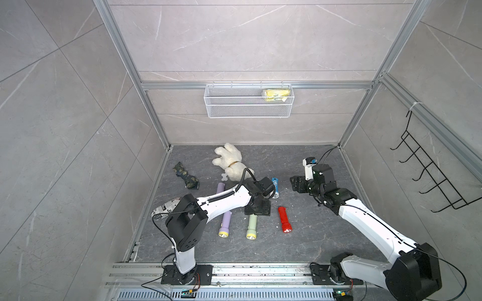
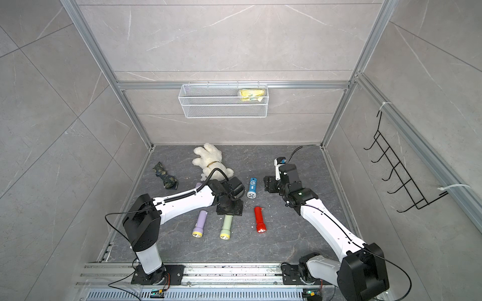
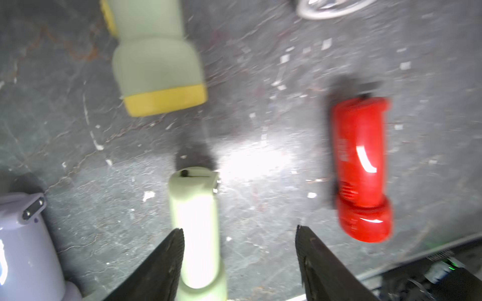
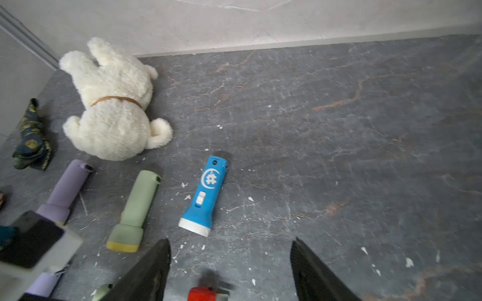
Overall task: Close the plug at the bottom of the flashlight
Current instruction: Place the flashlight at the center of the board, then pick up the flashlight from the center of the board.
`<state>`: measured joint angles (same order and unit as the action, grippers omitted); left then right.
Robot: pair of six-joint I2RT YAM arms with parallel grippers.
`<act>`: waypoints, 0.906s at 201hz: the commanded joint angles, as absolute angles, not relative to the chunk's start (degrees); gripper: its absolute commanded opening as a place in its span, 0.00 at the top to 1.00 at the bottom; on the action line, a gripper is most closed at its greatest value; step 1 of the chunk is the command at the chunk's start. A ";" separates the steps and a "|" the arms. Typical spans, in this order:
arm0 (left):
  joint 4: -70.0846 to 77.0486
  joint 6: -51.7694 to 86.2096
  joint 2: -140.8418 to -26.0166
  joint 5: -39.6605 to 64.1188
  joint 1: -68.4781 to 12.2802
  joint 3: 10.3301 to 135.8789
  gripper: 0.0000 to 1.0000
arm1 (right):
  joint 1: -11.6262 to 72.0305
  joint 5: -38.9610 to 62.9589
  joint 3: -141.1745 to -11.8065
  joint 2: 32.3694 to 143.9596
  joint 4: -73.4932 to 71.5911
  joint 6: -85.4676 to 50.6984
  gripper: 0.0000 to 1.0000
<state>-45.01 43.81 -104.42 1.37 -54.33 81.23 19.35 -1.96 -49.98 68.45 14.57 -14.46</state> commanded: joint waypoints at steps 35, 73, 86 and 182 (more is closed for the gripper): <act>-48.96 45.88 -115.09 1.08 -58.68 94.68 0.25 | 14.84 -7.92 -47.31 63.50 17.62 -16.59 0.24; -50.71 45.47 -121.49 2.22 -60.15 101.64 0.25 | 13.62 -7.83 -46.45 61.08 18.00 -17.22 0.22; -51.96 44.80 -123.24 2.45 -60.33 103.44 0.25 | 13.36 -7.84 -46.12 60.59 17.74 -17.40 0.22; -57.46 40.64 -129.65 3.99 -60.66 107.48 0.32 | 12.13 -3.75 -45.36 60.99 15.87 -18.37 0.22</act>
